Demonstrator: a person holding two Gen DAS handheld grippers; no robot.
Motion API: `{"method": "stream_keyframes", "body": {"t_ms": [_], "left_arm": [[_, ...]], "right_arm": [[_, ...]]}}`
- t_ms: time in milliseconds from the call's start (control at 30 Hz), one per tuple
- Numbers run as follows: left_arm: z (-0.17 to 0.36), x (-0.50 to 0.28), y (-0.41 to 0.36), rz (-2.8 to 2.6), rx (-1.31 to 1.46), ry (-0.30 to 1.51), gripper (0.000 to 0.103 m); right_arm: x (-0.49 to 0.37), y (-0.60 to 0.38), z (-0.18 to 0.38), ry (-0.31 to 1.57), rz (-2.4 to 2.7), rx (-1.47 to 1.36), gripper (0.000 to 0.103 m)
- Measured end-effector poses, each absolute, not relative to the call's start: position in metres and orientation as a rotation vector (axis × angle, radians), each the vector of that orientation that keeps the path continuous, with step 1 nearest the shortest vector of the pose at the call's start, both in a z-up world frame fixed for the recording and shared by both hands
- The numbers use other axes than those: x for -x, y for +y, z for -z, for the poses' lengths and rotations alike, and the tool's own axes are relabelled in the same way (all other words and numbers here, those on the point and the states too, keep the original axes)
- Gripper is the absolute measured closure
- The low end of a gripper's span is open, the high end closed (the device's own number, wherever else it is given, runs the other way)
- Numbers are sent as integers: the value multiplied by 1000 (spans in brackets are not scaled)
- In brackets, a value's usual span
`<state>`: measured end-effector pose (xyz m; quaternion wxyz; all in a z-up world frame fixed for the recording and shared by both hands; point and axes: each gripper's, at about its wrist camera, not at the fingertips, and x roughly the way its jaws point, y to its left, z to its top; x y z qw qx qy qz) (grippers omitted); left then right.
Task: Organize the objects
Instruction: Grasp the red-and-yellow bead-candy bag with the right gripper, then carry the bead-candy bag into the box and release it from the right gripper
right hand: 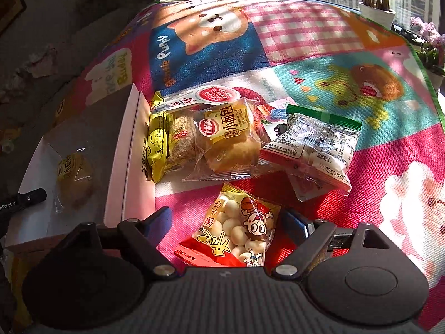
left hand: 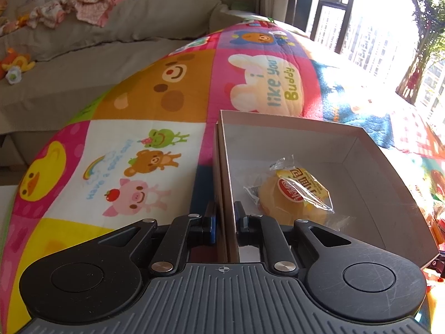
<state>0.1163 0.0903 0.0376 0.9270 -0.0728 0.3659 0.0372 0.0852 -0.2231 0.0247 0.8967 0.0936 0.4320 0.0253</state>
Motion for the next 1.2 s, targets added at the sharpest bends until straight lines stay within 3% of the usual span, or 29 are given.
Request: {"method": "stream_keyframes", "body": {"t_ms": [33,133,467,700,967,1200], "left_arm": [[-37,-116,90,-76,148,750,89],[-37,-116,91,-72,148,752,89],[-38,-115,90,-70,154,754,89],[-37,-112,92,-59,165,753,88],[-37,-111,94,-57,171,753,88],[-37,-111,92,-65,173,753,88]], "right_arm": [[-83,-223,-26,898,-66,-170,43],[-72,-228,-29,922,-118,-157,52],[10,-207,-41,1042,-301,-52,54],[37,-163,-87,937,-494,-3,55],[-6,-134,-132,756,-507,63,55],[-69,-118,-122,696,-401,124,55]]}}
